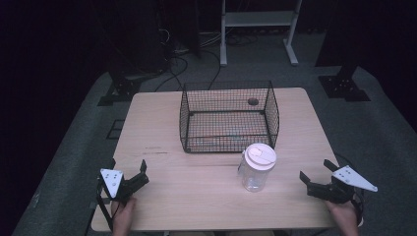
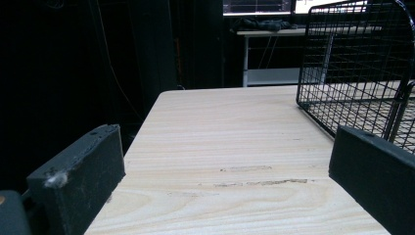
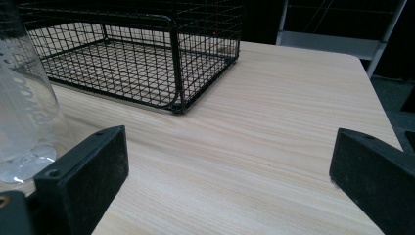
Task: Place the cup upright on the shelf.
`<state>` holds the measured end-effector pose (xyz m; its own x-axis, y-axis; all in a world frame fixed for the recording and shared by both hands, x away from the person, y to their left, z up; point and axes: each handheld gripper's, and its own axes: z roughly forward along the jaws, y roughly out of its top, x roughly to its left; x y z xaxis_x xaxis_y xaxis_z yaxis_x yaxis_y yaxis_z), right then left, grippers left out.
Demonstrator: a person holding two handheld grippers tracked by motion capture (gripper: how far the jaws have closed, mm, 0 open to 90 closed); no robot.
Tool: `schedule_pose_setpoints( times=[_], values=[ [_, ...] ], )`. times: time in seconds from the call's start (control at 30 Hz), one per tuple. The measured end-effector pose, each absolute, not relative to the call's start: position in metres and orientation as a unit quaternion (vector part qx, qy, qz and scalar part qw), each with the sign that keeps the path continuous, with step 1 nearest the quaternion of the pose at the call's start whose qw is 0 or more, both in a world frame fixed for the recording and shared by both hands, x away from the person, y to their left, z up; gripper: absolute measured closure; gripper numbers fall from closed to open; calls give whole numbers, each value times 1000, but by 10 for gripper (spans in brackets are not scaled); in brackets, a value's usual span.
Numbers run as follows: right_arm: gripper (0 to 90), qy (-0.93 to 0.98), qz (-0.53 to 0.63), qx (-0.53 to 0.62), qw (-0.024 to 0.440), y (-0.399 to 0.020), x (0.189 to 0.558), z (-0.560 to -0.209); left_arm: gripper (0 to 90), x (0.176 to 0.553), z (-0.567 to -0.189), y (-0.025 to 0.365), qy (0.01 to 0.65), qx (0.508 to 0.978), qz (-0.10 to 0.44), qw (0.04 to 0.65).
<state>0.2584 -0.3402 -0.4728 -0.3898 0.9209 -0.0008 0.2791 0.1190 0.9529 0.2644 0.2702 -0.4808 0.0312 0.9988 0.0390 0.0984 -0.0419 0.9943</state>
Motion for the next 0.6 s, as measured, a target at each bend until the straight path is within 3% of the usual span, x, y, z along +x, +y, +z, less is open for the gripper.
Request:
schedule_pose_setpoints(
  times=[0.6],
  values=[
    [5, 689, 515, 403, 313, -321, 250, -453, 0, 264, -481, 271, 505, 541, 476, 475]
  ],
)
